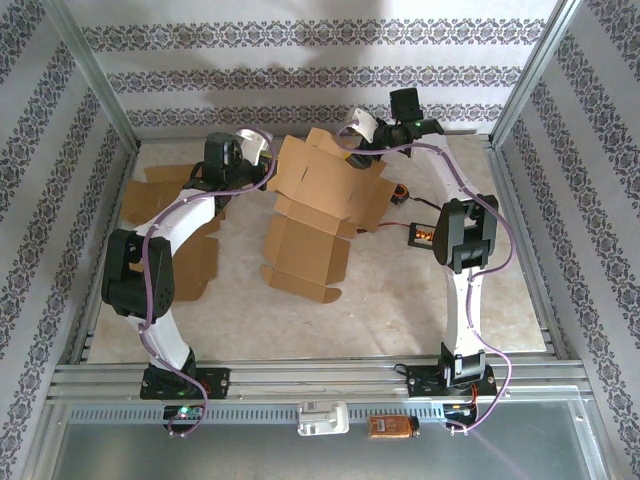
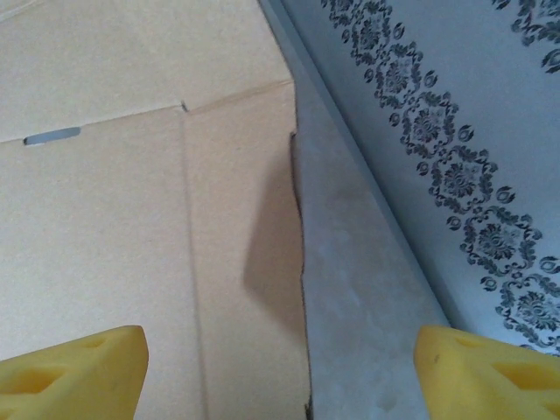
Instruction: Fold the paper box
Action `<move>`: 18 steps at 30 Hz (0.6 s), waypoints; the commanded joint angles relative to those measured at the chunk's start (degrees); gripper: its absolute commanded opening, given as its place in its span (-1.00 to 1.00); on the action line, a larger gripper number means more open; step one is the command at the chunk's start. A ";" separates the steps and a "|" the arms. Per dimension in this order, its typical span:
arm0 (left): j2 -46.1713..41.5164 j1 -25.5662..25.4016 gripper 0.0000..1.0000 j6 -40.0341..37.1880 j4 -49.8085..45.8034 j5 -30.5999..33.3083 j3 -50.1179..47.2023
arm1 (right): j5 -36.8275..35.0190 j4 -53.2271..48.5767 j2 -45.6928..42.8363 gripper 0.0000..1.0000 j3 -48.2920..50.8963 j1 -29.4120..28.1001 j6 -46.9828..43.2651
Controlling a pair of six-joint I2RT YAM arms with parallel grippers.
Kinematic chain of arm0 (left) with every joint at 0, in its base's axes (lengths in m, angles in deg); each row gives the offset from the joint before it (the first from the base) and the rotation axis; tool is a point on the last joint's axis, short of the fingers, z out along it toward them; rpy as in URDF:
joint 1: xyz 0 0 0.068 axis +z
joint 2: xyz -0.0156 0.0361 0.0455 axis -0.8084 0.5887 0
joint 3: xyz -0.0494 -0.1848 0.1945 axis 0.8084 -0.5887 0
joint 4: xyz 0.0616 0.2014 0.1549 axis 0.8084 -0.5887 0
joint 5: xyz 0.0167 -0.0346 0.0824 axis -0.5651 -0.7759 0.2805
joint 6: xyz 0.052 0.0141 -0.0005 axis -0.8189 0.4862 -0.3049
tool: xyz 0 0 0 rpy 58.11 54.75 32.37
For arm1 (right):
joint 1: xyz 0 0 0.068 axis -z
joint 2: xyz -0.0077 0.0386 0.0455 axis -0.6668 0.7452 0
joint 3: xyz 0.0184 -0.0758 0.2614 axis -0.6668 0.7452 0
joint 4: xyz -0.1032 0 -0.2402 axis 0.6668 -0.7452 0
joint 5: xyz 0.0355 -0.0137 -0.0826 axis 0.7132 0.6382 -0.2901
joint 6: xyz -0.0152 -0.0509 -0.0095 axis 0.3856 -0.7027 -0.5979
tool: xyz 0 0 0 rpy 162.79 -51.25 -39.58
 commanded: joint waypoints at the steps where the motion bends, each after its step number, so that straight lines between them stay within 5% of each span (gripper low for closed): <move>1: 0.31 -0.89 -1.00 -1.59 3.00 -0.96 0.58 | 1.99 -1.58 3.33 0.59 -2.17 0.40 0.96; 6: 0.30 -0.92 -1.00 -1.67 2.99 -1.23 1.17 | 4.49 -2.34 5.59 0.31 -3.14 0.42 1.65; 13: 1.10 -0.88 -1.00 -1.28 2.47 0.36 2.11 | 3.96 -2.55 4.29 -0.70 -3.54 0.24 1.17; 18: 0.85 -0.89 -1.00 -0.49 3.33 3.94 1.26 | -1.02 -3.05 0.68 -1.00 -2.98 -1.44 -1.87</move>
